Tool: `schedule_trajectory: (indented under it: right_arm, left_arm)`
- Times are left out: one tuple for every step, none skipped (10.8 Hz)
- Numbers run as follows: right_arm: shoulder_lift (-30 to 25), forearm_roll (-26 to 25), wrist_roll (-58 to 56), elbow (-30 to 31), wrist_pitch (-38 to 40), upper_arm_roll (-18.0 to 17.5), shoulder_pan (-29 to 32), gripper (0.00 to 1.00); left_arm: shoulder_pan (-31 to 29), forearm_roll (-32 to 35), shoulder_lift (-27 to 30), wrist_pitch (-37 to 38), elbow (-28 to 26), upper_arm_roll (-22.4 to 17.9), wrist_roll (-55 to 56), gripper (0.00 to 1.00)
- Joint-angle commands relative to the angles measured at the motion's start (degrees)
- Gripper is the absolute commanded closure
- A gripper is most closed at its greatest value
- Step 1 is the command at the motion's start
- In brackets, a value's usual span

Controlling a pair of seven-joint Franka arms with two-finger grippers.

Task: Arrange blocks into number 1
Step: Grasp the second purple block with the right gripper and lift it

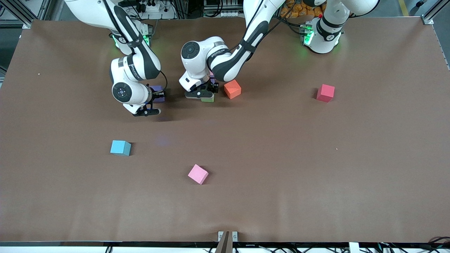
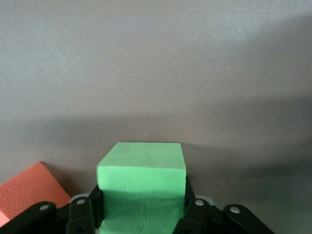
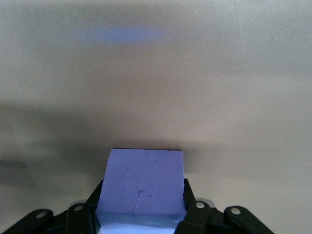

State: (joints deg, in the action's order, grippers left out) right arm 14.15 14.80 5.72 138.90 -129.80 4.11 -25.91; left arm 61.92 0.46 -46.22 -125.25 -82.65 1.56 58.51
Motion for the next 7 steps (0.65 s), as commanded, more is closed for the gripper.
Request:
schedule_trajectory:
  right_arm:
    - [-2.80, 1.46, -0.18, -0.64, -0.10, -0.15, 0.95, 0.60]
    - [-3.95, 1.28, -0.18, -2.04, 0.07, -0.06, 1.04, 0.60]
    - [-4.39, 0.76, -0.27, -3.53, 0.25, 0.63, 1.04, 0.60]
    - [-4.31, 0.75, -0.62, -5.37, 0.60, 1.60, 0.95, 0.59]
    - [-4.31, 0.67, -0.71, -6.35, 0.60, 1.78, 0.95, 0.57]
    - [-4.31, 0.75, -0.54, -7.14, 0.52, 1.78, 0.87, 0.57]
    - [-4.31, 0.75, -0.10, -8.19, -0.01, 1.78, 0.26, 0.57]
  left_arm:
    - [0.30, -0.98, 0.70, 1.32, 0.12, 0.19, 1.34, 0.99]
    - [0.30, -0.98, 0.61, 1.41, 0.12, 0.28, 2.56, 0.30]
    - [0.65, -0.55, 0.35, 1.41, 0.12, 0.28, 3.97, 0.00]
    - [0.92, -0.54, 0.43, 1.41, 0.03, 0.28, 4.59, 0.00]
    - [0.92, -0.54, 0.52, 1.41, 0.03, 0.19, 4.68, 0.00]
    - [0.75, -0.54, 0.78, 1.67, 0.03, 0.02, 4.95, 0.00]
    - [0.48, -0.28, 1.57, 2.81, 0.20, -0.24, 6.25, 0.00]
